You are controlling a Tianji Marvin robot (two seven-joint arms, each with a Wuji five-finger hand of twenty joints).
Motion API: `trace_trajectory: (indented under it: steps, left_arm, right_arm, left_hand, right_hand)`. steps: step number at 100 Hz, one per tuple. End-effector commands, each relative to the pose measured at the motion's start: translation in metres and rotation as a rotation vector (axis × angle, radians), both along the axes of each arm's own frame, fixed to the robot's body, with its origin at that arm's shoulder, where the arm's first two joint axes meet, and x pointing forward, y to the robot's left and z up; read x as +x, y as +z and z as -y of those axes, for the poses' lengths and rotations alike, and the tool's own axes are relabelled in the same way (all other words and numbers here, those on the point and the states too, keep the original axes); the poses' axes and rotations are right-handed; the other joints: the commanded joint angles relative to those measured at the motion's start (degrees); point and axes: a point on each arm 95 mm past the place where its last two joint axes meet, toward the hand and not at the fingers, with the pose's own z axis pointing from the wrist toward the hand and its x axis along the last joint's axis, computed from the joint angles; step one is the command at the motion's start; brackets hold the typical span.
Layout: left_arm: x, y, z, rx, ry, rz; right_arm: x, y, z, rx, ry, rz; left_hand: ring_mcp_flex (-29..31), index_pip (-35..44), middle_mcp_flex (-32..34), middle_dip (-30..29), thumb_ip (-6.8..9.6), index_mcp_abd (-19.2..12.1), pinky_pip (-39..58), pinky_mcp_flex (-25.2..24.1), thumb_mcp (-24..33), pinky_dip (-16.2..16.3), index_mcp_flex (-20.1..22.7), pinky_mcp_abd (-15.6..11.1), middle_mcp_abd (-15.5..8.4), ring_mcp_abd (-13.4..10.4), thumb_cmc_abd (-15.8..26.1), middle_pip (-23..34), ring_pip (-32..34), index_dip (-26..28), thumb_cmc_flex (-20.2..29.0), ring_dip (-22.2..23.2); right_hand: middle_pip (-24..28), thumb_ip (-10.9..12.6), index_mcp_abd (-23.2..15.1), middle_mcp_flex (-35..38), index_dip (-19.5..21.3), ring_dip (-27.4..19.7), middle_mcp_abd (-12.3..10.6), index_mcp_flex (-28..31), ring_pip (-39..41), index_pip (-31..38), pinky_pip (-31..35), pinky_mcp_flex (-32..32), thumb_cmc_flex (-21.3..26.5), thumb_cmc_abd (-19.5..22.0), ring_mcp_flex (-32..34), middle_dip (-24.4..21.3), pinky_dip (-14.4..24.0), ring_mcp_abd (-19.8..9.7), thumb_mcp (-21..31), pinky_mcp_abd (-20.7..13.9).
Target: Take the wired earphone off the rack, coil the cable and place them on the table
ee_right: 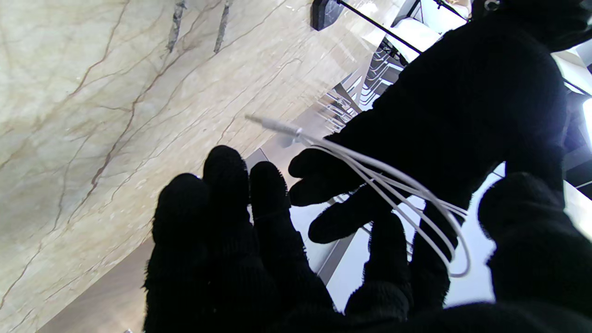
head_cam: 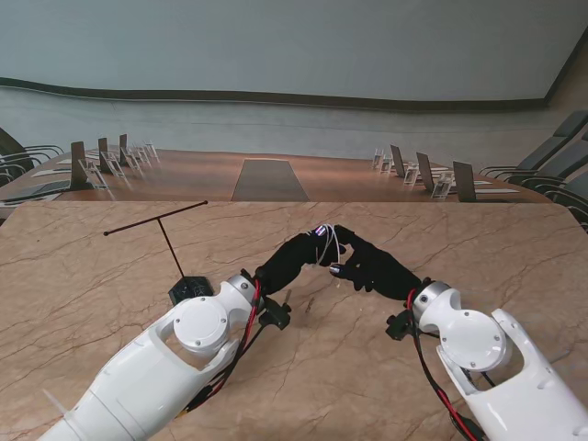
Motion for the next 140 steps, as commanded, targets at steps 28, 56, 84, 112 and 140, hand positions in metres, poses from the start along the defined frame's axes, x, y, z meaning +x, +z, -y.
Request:
trace_trajectory:
  steps: [28,56,84,112,140]
  left_arm:
    - [-0.005,-0.002,0.008,0.004,-0.007,-0.016]
    - [-0.006,-0.003,0.011,0.024,0.009,-0.011]
    - [-0.006,-0.003,0.011,0.043,0.031,-0.012]
    - [-0.007,-0.005,0.013,0.057,0.042,-0.013]
    - [-0.010,-0.007,0.012,0.070,0.031,-0.015]
  right_arm:
    - [-0.004,0.000,-0.029,0.107,0.065,-0.004]
    - [-0.005,-0.005,-0.040,0.169,0.091,-0.029]
    - [-0.006,-0.003,-0.050,0.260,0.124,-0.025]
    - [-0.005,-0.003,-0.055,0.323,0.144,-0.024]
    - [0.004,-0.005,-0.061,0.350,0.125,-0.033]
  left_hand:
    - [-3.19,-0.05,-1.71,-0.20,-0.87,4.83,-2.91,-2.02,-0.67,-1.70,1.20,-0.86,-3.46,-1.54,0.14,-1.06,-2.70,0.24,-0.17,-1.15]
    - [-5.45,-0.33,-2.65,0.56,-0.87,6.12,-5.85,-5.53,-0.67,-2.75,0.52,-0.54,-4.15,-3.63,-0.48,-0.71,-4.52,-0.13,-0.13,-1.64]
    - [-6.77,1.39,-4.36,4.89,-0.81,10.60,-6.63,-7.41,-0.50,1.84,-1.53,0.56,-4.77,-4.39,-1.01,1.31,-3.07,0.09,-0.02,2.81]
    - [-8.46,5.10,-5.38,15.44,-0.85,12.68,-2.23,-7.38,-0.45,9.74,-3.24,0.67,-3.78,-2.30,-1.28,6.69,4.51,2.08,0.25,14.25]
    - [-9.56,5.56,-7.15,14.09,-0.88,12.45,-5.29,-8.95,-0.64,9.10,-4.10,0.21,-5.05,-4.57,-1.15,4.43,1.40,2.25,-0.42,12.20]
  right_hand:
    - [3.71,-1.41,-4.38,4.76,0.19,2.16,1.86,1.52,6.53,9.71,5.98,7.31,3.90,-1.66,5.90,1.55,3.99,7.81,-1.82,-0.26]
    - [5.05,-1.19,-4.70,6.77,0.19,2.51,2.10,4.59,8.08,11.51,7.66,9.96,7.41,-2.69,8.43,2.07,4.72,8.37,-1.61,0.34]
    - [6.98,-3.09,-6.32,6.93,6.31,3.01,1.38,13.15,9.23,14.92,8.81,11.24,15.30,-4.89,9.81,3.63,5.50,7.35,2.63,-0.73]
    - [9.18,-8.09,-6.32,3.35,7.31,4.35,-0.07,22.58,9.23,31.38,8.59,10.24,28.89,-8.25,8.98,5.70,5.62,3.65,4.97,-4.18]
    - [9.65,-8.26,-1.93,4.01,10.54,5.35,0.23,25.54,9.43,35.74,9.05,11.02,30.52,-9.86,9.82,6.56,5.40,3.47,12.11,-4.17]
